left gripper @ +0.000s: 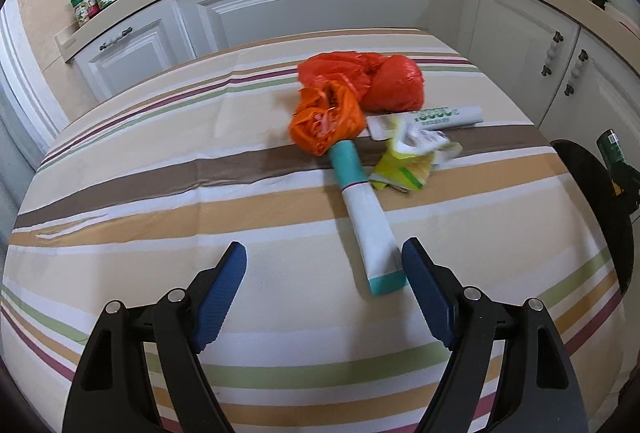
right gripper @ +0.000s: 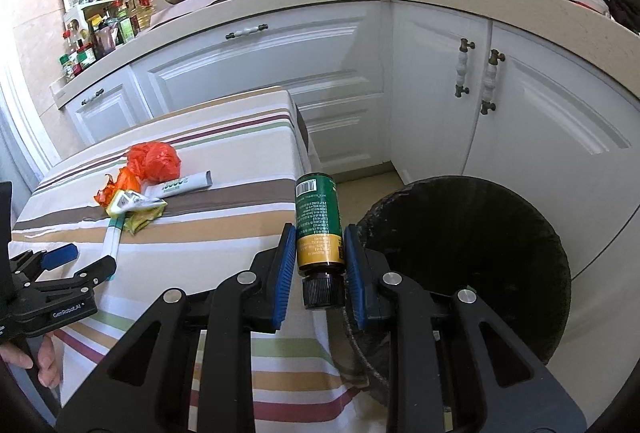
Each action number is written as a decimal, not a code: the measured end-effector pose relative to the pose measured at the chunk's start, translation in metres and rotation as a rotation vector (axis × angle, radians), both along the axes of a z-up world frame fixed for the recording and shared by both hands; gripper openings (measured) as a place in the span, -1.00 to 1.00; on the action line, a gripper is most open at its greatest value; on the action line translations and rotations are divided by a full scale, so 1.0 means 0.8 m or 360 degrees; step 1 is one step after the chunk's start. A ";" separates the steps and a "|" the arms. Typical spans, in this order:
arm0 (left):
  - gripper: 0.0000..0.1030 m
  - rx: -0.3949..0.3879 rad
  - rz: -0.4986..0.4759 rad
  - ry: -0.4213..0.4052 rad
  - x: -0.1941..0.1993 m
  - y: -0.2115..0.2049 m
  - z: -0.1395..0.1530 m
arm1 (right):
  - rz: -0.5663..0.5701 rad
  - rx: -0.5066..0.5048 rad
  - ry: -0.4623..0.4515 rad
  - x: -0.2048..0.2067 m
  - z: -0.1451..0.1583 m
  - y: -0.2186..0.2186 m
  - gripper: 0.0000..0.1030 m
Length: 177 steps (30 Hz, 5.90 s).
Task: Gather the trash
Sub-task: 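Grasp the white teal-capped tube with the left gripper while the right holds the bottle, then carry both items over the black bin and open both grippers, then move both grippers back over the remaining trash on the table, then grasp the yellow-green wrapper with the right gripper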
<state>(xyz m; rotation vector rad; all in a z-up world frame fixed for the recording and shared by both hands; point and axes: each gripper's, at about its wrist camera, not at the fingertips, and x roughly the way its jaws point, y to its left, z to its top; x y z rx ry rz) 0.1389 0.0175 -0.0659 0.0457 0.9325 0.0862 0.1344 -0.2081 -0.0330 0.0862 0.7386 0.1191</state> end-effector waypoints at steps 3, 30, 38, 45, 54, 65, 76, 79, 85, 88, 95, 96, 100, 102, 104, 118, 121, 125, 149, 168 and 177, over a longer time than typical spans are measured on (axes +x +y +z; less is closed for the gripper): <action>0.45 -0.0010 -0.0005 -0.0005 -0.004 0.008 0.000 | 0.0007 -0.0004 -0.0002 0.000 0.002 0.005 -0.54; -0.96 -0.0061 -0.0165 -0.0113 -0.032 0.011 0.013 | 0.0018 -0.0020 -0.0047 -0.021 0.016 0.022 -0.54; -0.96 -0.0128 -0.0239 -0.0223 -0.048 -0.006 0.044 | -0.0055 -0.0045 -0.0106 -0.035 0.030 0.008 -0.54; -0.96 -0.0193 -0.0413 -0.0320 -0.042 -0.058 0.067 | -0.0192 -0.0079 -0.0153 -0.046 0.040 -0.025 -0.54; -0.96 -0.0257 -0.0644 -0.0408 -0.021 -0.142 0.084 | -0.0389 -0.0143 -0.0189 -0.053 0.042 -0.078 -0.54; -0.96 -0.0216 -0.0811 -0.0382 0.010 -0.231 0.061 | -0.0520 -0.0163 -0.0163 -0.044 0.019 -0.124 -0.53; -0.17 -0.0140 -0.0879 -0.0339 0.036 -0.288 0.034 | -0.0668 -0.0155 -0.0144 -0.023 -0.010 -0.165 -0.15; -0.16 -0.0161 -0.0868 -0.0314 0.039 -0.289 0.034 | -0.0685 -0.0159 -0.0134 -0.023 -0.013 -0.169 -0.15; -0.03 -0.0163 -0.0822 -0.0344 0.031 -0.273 0.044 | -0.0665 -0.0156 -0.0152 -0.027 -0.005 -0.162 -0.15; 0.06 -0.0159 -0.0777 -0.0356 0.026 -0.256 0.050 | -0.0636 -0.0146 -0.0165 -0.028 0.002 -0.153 -0.15; 0.16 -0.0102 -0.0606 -0.0383 0.010 -0.191 0.060 | -0.0474 -0.0089 -0.0186 -0.025 0.018 -0.101 -0.11; 0.16 -0.0092 -0.0569 -0.0387 0.007 -0.176 0.061 | -0.0449 -0.0087 -0.0190 -0.025 0.019 -0.092 -0.11; 0.23 -0.0061 -0.0444 -0.0410 -0.006 -0.126 0.069 | -0.0320 -0.0067 -0.0196 -0.022 0.025 -0.049 -0.08; 0.24 -0.0052 -0.0389 -0.0422 -0.010 -0.105 0.072 | -0.0257 -0.0060 -0.0195 -0.018 0.027 -0.028 -0.07; 0.25 -0.0030 -0.0322 -0.0433 -0.016 -0.079 0.074 | -0.0194 -0.0058 -0.0195 -0.017 0.029 -0.005 -0.06; 0.31 0.0072 0.0086 -0.0416 -0.041 0.071 0.064 | 0.0190 -0.0018 -0.0140 0.005 0.029 0.141 0.21; 0.32 0.0068 0.0155 -0.0410 -0.042 0.097 0.061 | 0.0258 -0.0022 -0.0111 0.012 0.024 0.169 0.26; 0.34 0.0064 0.0221 -0.0404 -0.043 0.125 0.058 | 0.0325 -0.0068 -0.0064 0.021 0.013 0.204 0.27; 0.39 -0.0011 0.0215 -0.0365 -0.032 0.154 0.043 | 0.0286 -0.0242 0.0086 0.056 -0.014 0.238 -0.37; 0.39 -0.0053 0.0096 -0.0368 -0.029 0.118 0.047 | 0.0248 -0.0193 -0.0030 0.024 0.006 0.199 -0.41; 0.39 -0.0062 0.0000 -0.0390 -0.013 0.080 0.051 | 0.0202 -0.0197 -0.0088 0.028 0.020 0.174 -0.41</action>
